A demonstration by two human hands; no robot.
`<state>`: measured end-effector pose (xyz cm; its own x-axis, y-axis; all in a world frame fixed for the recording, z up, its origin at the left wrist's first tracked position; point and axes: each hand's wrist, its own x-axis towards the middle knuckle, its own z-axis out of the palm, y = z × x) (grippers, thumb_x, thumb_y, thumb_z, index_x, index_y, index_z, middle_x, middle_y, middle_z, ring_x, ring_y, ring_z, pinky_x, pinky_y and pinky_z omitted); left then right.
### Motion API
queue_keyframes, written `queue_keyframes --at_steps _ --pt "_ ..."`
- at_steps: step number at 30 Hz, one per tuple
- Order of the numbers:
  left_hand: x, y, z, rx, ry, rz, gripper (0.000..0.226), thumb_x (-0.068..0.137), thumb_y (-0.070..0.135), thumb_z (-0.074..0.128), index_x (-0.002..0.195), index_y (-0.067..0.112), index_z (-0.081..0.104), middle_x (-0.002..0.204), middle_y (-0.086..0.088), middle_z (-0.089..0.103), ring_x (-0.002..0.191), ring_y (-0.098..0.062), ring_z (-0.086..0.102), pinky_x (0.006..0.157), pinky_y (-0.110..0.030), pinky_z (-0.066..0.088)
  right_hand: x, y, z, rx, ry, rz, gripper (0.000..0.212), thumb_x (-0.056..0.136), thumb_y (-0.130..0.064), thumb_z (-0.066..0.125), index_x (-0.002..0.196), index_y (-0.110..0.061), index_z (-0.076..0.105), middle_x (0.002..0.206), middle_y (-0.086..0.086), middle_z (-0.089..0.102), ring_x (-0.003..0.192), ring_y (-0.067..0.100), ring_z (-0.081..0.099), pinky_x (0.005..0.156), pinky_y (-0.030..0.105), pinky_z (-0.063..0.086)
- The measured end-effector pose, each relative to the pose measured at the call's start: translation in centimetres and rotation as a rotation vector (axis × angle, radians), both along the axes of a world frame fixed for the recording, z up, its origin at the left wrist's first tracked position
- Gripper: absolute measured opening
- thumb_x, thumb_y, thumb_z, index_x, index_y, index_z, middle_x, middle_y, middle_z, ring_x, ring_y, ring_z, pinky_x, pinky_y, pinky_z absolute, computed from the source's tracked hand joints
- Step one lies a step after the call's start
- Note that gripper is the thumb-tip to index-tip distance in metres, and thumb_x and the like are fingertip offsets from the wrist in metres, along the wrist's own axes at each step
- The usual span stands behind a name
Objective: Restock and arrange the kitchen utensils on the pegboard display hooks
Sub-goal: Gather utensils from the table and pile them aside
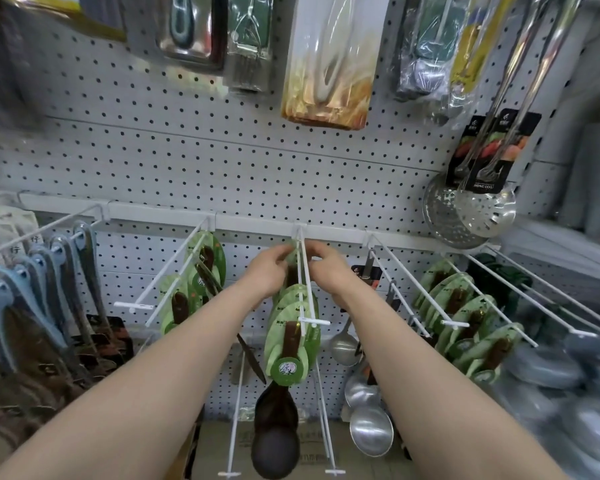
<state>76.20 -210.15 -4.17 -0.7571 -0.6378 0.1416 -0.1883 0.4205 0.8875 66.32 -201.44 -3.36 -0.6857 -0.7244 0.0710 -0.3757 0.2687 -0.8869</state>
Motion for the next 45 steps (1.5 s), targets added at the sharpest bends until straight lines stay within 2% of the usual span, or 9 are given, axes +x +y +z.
queue_keyframes --at_steps 10,14,18,21,24,28,33,39,45 --pt "1.7 0.4 -1.1 0.065 0.093 -0.069 0.034 0.1 0.005 0.044 0.127 0.023 0.056 0.129 0.001 0.058 0.12 -0.016 0.053 0.1 -0.032 0.045 1.1 2.1 -0.8 -0.075 -0.02 0.013 0.038 0.097 -0.002 0.048 0.127 -0.02 0.061 0.123 0.002 0.063 0.104 0.019 0.064 0.074 0.022 0.053" --pt "3.1 0.8 -1.4 0.019 0.132 -0.047 0.033 0.097 0.007 0.051 0.123 0.027 0.059 0.129 0.004 0.057 0.118 -0.014 0.053 0.101 -0.033 0.044 1.6 3.5 -0.8 -0.122 0.029 -0.036 0.026 0.094 -0.014 0.062 0.118 -0.024 0.065 0.12 -0.006 0.061 0.099 0.016 0.066 0.078 0.025 0.053" --pt "5.2 1.4 -1.7 0.012 0.206 -0.061 0.016 0.095 0.019 0.058 0.097 0.033 0.066 0.103 0.005 0.068 0.097 -0.012 0.063 0.084 -0.027 0.051 2.1 4.8 -0.9 -0.11 0.012 -0.011 0.007 0.093 -0.017 0.066 0.097 -0.02 0.071 0.093 -0.005 0.068 0.08 0.009 0.059 0.069 0.021 0.044" --pt "6.0 1.8 -2.1 0.022 0.206 -0.095 0.011 0.091 0.022 0.063 0.094 0.031 0.069 0.096 0.008 0.07 0.085 -0.006 0.063 0.067 -0.013 0.045 2.3 5.1 -1.0 -0.102 -0.018 0.004 0.007 0.092 -0.018 0.068 0.096 -0.015 0.073 0.09 -0.004 0.071 0.081 0.008 0.061 0.065 0.018 0.043" --pt "6.0 1.8 -2.3 0.066 0.219 -0.081 0.014 0.089 0.018 0.066 0.089 0.03 0.072 0.094 0.002 0.072 0.082 -0.009 0.063 0.061 -0.013 0.046 2.4 5.2 -0.8 -0.111 -0.047 0.024 0.011 0.092 -0.016 0.068 0.099 -0.009 0.073 0.09 0.001 0.072 0.076 0.009 0.063 0.061 0.018 0.049" --pt "5.6 1.9 -2.0 0.18 0.262 -0.057 0.014 0.088 0.01 0.067 0.09 0.022 0.074 0.089 0.0 0.073 0.075 -0.008 0.063 0.062 -0.013 0.05 2.4 5.0 -0.6 -0.157 -0.074 0.042 0.003 0.09 -0.011 0.07 0.089 -0.011 0.072 0.095 0.012 0.074 0.084 0.02 0.069 0.082 0.032 0.059" --pt "4.7 1.5 -1.7 0.195 0.255 -0.036 0.013 0.088 0.008 0.067 0.09 0.019 0.074 0.081 0.002 0.072 0.069 -0.006 0.062 0.063 -0.015 0.052 1.9 4.2 -0.6 -0.149 -0.057 0.004 0.004 0.089 -0.013 0.071 0.09 -0.01 0.073 0.094 0.01 0.074 0.084 0.023 0.068 0.085 0.036 0.059" --pt "3.2 1.0 -1.7 0.133 0.244 0.048 0.015 0.088 0.011 0.067 0.085 0.024 0.073 0.083 0.002 0.072 0.078 -0.015 0.065 0.083 -0.034 0.057 1.4 3.2 -0.9 -0.141 -0.036 -0.053 0.009 0.088 -0.02 0.071 0.079 -0.021 0.073 0.09 0.008 0.075 0.093 0.034 0.07 0.09 0.048 0.056" --pt "3.3 1.2 -2.1 0.104 0.269 0.094 0.016 0.085 0.012 0.071 0.085 0.028 0.071 0.092 0.002 0.071 0.088 -0.021 0.069 0.087 -0.044 0.056 2.3 3.6 -0.9 -0.19 0.023 -0.113 0.009 0.087 -0.02 0.072 0.079 -0.022 0.07 0.089 0.005 0.073 0.088 0.027 0.07 0.088 0.045 0.057"
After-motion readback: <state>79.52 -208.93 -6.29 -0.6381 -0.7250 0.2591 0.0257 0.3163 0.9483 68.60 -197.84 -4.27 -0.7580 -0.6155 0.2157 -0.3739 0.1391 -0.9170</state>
